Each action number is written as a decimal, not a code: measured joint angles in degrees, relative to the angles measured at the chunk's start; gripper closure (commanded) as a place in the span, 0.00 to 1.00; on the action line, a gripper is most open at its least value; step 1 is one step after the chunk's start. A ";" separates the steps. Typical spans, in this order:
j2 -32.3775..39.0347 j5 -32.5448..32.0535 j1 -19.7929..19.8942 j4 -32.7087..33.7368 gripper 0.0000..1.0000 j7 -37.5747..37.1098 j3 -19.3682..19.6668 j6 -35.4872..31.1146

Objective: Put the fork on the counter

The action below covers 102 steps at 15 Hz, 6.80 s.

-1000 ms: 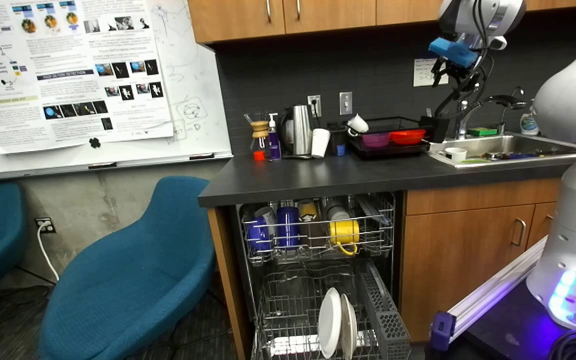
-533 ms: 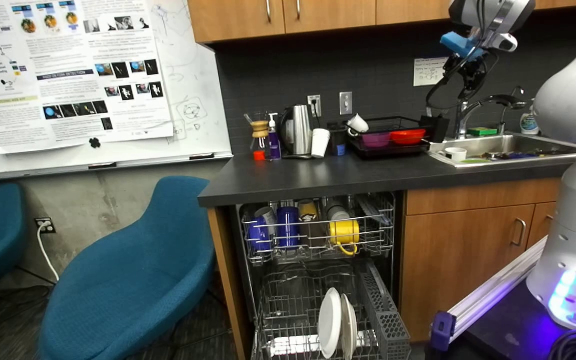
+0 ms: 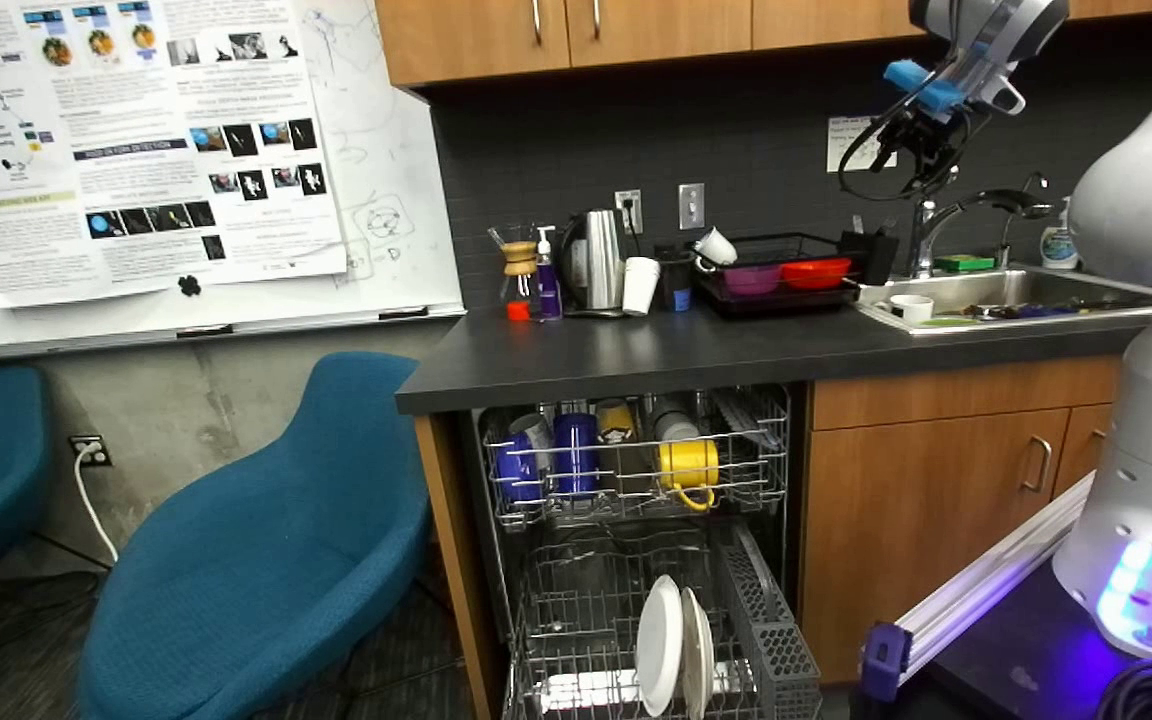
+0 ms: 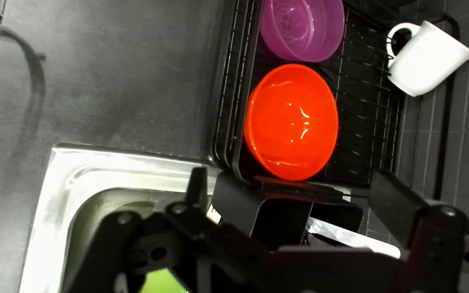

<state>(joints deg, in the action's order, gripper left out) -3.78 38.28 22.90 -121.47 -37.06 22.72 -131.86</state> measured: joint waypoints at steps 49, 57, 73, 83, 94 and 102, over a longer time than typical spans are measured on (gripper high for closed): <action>26.09 2.25 4.75 24.75 0.75 -4.14 1.56 5.87; 26.25 2.19 4.75 25.54 1.00 -4.14 1.55 5.87; 19.13 -1.65 4.69 24.40 1.00 -1.24 1.75 3.22; 1.85 -5.85 2.11 12.60 1.00 8.60 0.25 -0.15; -7.89 -6.86 -4.66 -0.75 1.00 18.90 -4.78 1.90; -12.83 -13.44 -7.02 -8.07 1.00 21.71 -8.62 3.52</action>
<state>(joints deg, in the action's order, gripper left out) -16.61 24.84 15.87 -129.54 -15.35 14.09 -128.34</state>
